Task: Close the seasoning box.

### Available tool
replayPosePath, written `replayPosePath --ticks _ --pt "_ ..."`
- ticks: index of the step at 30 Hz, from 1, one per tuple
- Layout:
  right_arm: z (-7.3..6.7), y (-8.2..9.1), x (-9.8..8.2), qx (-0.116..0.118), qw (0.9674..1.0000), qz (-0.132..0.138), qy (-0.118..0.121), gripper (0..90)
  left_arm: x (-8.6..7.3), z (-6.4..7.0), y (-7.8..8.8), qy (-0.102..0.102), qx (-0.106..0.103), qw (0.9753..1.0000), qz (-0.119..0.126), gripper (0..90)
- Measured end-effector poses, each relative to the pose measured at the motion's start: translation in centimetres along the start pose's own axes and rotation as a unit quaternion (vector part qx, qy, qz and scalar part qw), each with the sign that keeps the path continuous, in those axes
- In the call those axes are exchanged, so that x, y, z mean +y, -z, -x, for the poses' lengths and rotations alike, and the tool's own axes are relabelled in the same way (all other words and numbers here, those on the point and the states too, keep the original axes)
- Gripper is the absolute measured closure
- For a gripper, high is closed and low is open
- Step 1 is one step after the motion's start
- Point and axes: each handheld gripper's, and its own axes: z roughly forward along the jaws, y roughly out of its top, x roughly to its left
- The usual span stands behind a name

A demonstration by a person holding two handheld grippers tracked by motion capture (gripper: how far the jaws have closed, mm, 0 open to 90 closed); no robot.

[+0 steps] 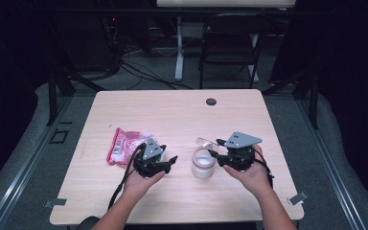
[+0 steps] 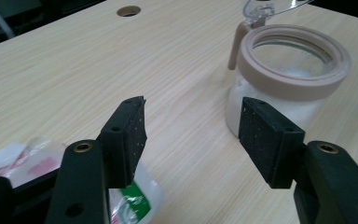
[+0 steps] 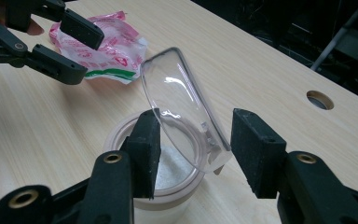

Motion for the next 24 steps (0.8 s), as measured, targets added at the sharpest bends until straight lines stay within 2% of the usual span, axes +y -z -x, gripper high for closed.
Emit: replayPosePath --ticks 4,5,6,10,24 --pt "-0.5 0.1 -0.2 -0.008 0.9999 0.002 0.01 52.2 0.3 0.8 -0.7 -0.011 -0.016 0.9998 -0.003 46.9" --pt "-0.5 0.1 -0.2 -0.008 0.9999 0.002 0.01 52.2 0.3 0.8 -0.7 -0.011 -0.016 0.9998 -0.003 48.7" --pt "-0.6 0.2 -0.3 -0.009 0.9999 0.002 0.014 51.9 0.4 1.1 -0.9 -0.021 -0.019 0.9996 -0.002 50.1" --pt "-0.8 0.4 -0.4 -0.009 0.9998 -0.002 0.02 51.6 0.5 1.3 -1.1 -0.027 -0.025 0.9993 -0.002 53.3" --pt "-0.9 0.4 -0.5 0.008 0.9995 -0.006 0.028 48.5 0.5 1.1 -1.1 -0.021 -0.025 0.9995 -0.003 50.7"
